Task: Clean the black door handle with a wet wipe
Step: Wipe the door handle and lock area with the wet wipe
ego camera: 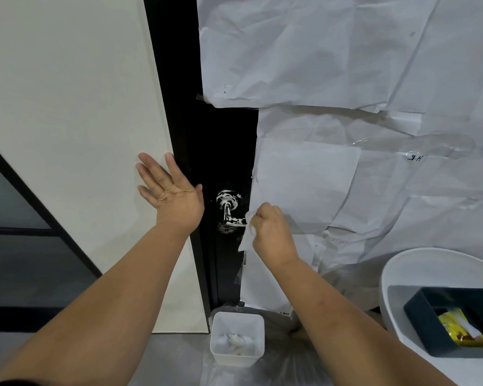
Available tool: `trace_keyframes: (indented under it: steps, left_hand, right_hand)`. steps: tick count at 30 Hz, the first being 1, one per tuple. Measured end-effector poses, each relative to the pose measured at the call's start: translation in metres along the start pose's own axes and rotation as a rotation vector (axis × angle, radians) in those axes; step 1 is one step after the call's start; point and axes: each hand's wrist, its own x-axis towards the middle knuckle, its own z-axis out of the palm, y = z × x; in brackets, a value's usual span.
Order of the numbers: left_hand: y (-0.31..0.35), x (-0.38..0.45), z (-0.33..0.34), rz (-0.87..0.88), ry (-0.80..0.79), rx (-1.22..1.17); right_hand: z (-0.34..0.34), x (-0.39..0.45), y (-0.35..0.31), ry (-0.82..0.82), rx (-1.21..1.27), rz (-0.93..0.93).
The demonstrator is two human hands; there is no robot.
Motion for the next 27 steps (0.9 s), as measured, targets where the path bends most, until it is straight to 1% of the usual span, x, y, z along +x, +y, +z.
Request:
trace_keyframes:
  steps: [1, 3, 5, 6, 8, 10, 14, 20, 25, 27]
  left_hand:
    - [0.000, 0.000, 0.000, 0.000, -0.002, 0.000]
    - [0.000, 0.000, 0.000, 0.007, -0.003, -0.001]
    - [0.000, 0.000, 0.001, 0.007, 0.003, -0.006]
    - [0.000, 0.000, 0.001, 0.005, 0.005, -0.006]
    - [0.000, -0.001, 0.000, 0.007, 0.006, -0.004]
    - [-0.001, -0.001, 0.001, 0.016, 0.008, -0.006]
    - [-0.001, -0.001, 0.002, 0.018, 0.028, -0.007]
    - [-0.003, 0.001, 0.004, 0.016, 0.028, -0.002]
    - [-0.003, 0.001, 0.004, 0.020, 0.025, -0.012]
    - [-0.003, 0.001, 0.004, 0.024, 0.023, -0.016]
  right_hand:
    - [0.000, 0.002, -0.001, -0.007, 0.034, -0.008]
    - [-0.005, 0.007, 0.002, 0.038, 0.103, 0.049]
    - [-0.012, 0.011, 0.011, 0.108, 0.110, 0.133]
    - [-0.014, 0.010, 0.016, 0.104, 0.097, 0.147]
    - [-0.014, 0.006, 0.022, 0.050, 0.045, 0.114]
    - [-0.012, 0.000, 0.019, -0.044, -0.042, 0.061]
    - [-0.008, -0.003, 0.004, -0.079, -0.150, 0.036]
    - [0.000, 0.001, -0.019, -0.103, -0.107, 0.014]
    - [-0.004, 0.005, -0.013, -0.175, 0.037, 0.021]
    - [-0.008, 0.004, -0.006, -0.200, -0.017, 0.006]
